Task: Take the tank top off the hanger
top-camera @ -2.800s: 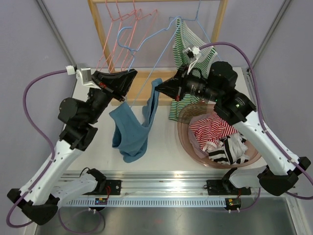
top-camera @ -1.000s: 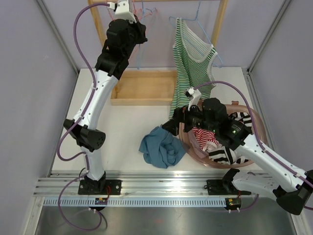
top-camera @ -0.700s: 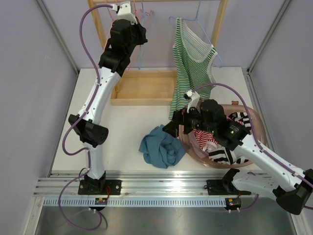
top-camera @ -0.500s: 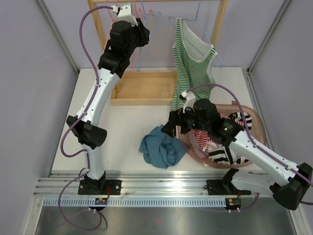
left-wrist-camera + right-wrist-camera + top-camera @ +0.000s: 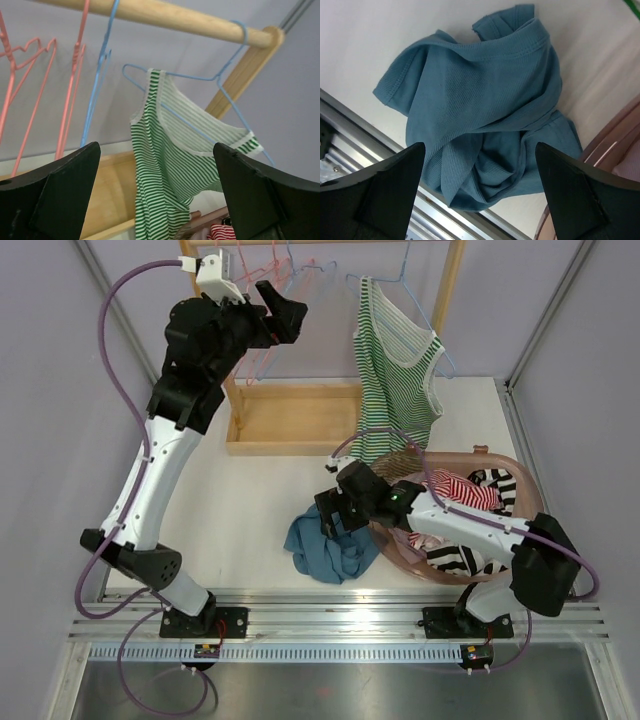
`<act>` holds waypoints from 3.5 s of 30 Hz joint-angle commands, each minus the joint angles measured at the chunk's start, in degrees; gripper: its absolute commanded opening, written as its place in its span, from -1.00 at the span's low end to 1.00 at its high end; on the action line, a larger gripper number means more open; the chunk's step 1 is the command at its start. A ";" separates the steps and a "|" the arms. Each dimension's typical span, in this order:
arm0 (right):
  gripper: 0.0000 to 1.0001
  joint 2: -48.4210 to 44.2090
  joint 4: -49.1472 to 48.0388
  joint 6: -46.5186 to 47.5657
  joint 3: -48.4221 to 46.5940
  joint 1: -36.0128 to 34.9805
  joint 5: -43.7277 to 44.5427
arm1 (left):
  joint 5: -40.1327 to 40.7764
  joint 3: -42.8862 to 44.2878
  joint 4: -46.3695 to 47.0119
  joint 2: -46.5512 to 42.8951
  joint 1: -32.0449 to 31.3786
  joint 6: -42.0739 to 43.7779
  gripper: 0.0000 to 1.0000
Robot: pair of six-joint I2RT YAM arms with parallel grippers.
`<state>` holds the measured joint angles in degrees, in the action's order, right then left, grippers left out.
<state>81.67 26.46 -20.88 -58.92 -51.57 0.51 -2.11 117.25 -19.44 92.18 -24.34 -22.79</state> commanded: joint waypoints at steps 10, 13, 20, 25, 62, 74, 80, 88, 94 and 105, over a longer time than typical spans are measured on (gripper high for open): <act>0.99 14.04 -1.41 0.76 -5.42 -7.66 9.50 | -6.16 -18.27 8.98 -20.10 -0.01 -1.74 0.98; 0.99 16.32 -0.80 0.67 -6.65 -8.19 11.00 | -5.54 -19.86 7.49 -23.44 0.08 -0.77 0.98; 0.70 25.11 -1.75 0.67 -9.29 -9.60 9.25 | -3.34 -28.91 5.74 -33.90 0.08 0.81 0.98; -0.53 23.20 -4.31 2.33 -10.16 -9.78 4.15 | 0.08 -32.96 3.18 -41.54 0.08 2.65 0.98; -1.00 -20.75 26.89 4.29 -22.50 0.23 48.71 | -2.81 -41.31 1.25 -44.46 0.08 3.71 0.98; -0.99 -19.89 7.48 -17.69 10.74 9.82 24.64 | -3.69 -41.58 1.34 -44.63 0.08 2.48 0.98; -0.70 -15.66 5.80 -19.02 12.78 11.76 21.02 | -2.03 -41.40 -0.24 -46.91 0.08 3.10 0.98; 0.43 -19.79 15.37 -12.88 -1.45 11.93 25.93 | -0.36 -40.88 -2.88 -48.24 0.08 2.92 0.98; 0.83 -20.94 21.96 -5.50 -15.77 11.93 30.86 | 1.58 -40.87 -6.48 -49.55 0.08 2.84 0.98; 0.99 -8.73 22.15 14.01 -44.69 16.57 32.28 | 6.24 -43.16 -16.76 -53.77 0.08 4.85 0.98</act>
<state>67.83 48.73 -14.96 -97.12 -38.26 33.23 2.00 74.46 -32.99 39.22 -24.32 -19.49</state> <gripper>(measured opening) 0.993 0.988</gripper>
